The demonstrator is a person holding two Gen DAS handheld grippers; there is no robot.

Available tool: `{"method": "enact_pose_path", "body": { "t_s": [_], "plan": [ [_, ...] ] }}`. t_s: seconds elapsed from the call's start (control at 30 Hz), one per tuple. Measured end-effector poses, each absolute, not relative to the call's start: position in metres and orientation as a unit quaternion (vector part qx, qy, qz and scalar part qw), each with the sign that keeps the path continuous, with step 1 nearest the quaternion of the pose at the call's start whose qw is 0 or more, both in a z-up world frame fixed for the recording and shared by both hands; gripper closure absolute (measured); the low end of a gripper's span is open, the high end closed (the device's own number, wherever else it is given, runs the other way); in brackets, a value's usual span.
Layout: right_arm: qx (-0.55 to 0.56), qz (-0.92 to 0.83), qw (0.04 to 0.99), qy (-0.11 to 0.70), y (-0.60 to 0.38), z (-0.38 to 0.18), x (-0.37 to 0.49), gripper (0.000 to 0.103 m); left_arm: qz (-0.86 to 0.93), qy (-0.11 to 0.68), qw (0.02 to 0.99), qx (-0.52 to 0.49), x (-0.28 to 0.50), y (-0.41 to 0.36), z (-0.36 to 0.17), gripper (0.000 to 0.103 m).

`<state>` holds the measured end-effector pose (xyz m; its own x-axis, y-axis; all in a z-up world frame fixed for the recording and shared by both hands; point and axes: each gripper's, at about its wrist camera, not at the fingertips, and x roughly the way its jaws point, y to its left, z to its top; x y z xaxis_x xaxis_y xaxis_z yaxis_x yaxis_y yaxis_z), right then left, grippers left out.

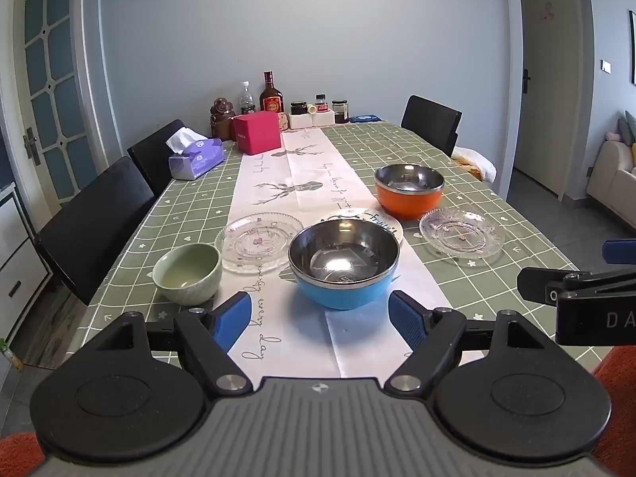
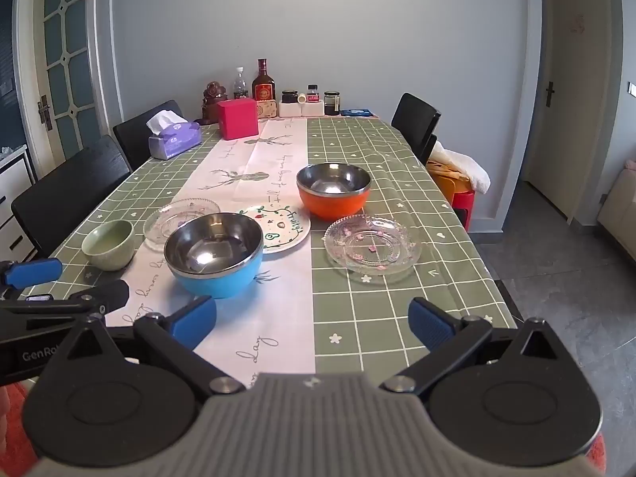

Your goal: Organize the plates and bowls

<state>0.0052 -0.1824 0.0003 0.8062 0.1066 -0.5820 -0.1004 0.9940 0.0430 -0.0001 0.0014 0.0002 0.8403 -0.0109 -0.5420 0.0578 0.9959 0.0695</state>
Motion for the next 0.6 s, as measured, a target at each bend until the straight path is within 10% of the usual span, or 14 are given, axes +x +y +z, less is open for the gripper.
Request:
{"method": "enact_pose_path", "body": {
  "t_s": [0.6],
  "plan": [
    [-0.002, 0.054, 0.949, 0.310, -0.1795, 0.0000, 0.0079, 0.003, -0.007, 0.299, 0.953, 0.041, 0.0032, 0.0046, -0.0019, 0.011]
  ]
}}
